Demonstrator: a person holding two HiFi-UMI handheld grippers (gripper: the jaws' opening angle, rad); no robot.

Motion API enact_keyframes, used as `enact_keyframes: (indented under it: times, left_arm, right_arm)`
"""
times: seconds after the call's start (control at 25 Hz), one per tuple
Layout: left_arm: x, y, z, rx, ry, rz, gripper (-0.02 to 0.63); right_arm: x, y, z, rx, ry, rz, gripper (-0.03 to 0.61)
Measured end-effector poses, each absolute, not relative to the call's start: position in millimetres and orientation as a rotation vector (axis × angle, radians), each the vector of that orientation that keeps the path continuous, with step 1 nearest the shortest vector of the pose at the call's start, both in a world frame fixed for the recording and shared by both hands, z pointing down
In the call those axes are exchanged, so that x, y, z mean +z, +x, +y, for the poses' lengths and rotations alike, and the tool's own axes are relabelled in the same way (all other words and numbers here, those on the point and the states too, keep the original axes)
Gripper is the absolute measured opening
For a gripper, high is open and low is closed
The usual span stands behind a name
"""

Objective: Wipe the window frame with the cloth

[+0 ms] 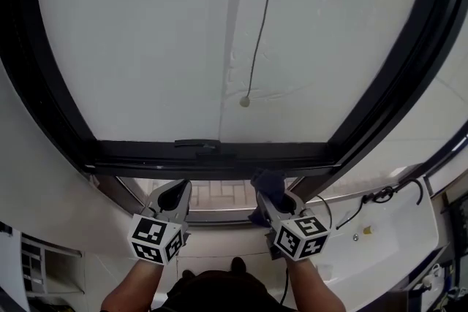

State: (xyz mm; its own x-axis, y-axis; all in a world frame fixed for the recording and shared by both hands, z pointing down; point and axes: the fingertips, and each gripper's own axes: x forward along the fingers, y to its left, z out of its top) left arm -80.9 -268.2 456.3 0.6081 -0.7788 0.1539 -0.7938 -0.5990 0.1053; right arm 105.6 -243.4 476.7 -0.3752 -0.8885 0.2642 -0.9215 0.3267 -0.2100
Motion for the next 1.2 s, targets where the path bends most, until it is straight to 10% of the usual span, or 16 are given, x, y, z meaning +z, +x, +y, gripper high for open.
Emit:
enact_keyframes:
  times: [1.2]
  left_arm:
    - [437.8, -68.2, -221.4, 0.059, 2.697, -1.369, -0.006]
  right_arm:
    - [456.3, 116.8, -207.8, 0.299, 1.652, -2.529, 0.11]
